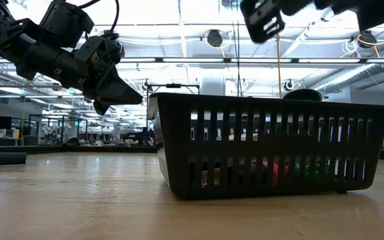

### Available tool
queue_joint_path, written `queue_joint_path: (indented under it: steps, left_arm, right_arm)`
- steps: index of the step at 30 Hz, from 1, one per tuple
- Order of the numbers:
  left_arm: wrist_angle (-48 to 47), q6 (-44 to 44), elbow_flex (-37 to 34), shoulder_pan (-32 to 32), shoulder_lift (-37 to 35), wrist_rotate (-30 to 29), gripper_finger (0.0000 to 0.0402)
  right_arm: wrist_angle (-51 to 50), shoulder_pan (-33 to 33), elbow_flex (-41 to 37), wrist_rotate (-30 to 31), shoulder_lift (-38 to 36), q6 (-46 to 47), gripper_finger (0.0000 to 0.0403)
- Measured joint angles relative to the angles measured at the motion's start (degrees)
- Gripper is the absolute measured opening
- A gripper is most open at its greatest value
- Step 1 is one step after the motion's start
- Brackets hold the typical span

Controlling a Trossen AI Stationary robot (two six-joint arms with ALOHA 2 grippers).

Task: Pick & Place Nail Polish
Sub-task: Put the violet nail polish bottle into the black bin

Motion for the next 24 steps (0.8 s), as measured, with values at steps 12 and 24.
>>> queue_joint_path:
  steps: [12, 24]
  left_arm:
    - [0.0, 0.0, 0.0, 0.0, 0.0, -0.02, 0.0019]
    - [0.02, -0.02, 0.0, 0.0, 0.01, -0.02, 0.0019]
  right_arm:
    - [-5.56, 1.15, 0.04, 12.41, 0.0, -5.03, 0.0047]
    - [-16.04, 2.48, 0.07, 35.84, -0.02, -16.69, 0.0047]
